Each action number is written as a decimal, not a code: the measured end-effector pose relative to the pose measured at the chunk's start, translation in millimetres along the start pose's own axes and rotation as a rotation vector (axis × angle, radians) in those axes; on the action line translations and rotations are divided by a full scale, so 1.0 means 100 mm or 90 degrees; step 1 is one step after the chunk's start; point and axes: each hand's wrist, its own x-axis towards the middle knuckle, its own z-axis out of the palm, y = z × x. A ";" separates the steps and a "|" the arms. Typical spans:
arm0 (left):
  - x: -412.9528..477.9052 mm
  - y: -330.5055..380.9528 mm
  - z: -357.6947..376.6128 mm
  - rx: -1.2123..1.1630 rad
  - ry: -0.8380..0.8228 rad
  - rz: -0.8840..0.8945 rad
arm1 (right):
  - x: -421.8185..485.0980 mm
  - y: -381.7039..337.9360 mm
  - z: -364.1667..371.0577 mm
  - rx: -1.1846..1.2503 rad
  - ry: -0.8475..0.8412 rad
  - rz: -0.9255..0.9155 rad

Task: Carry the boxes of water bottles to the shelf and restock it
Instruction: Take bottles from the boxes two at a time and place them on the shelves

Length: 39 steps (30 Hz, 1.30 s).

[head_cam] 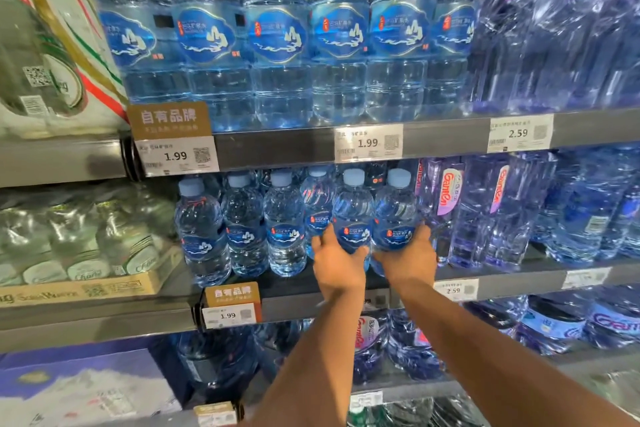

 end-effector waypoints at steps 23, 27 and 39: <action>0.17 -0.02 0.35 -0.029 0.034 -0.063 | 0.09 0.19 0.15 0.032 0.083 0.033; 0.05 0.09 0.25 -0.231 0.096 -0.087 | 0.00 0.15 0.14 0.087 0.101 0.010; -0.06 0.20 0.18 -0.456 -0.080 -0.195 | -0.01 0.09 0.18 0.280 -0.011 0.107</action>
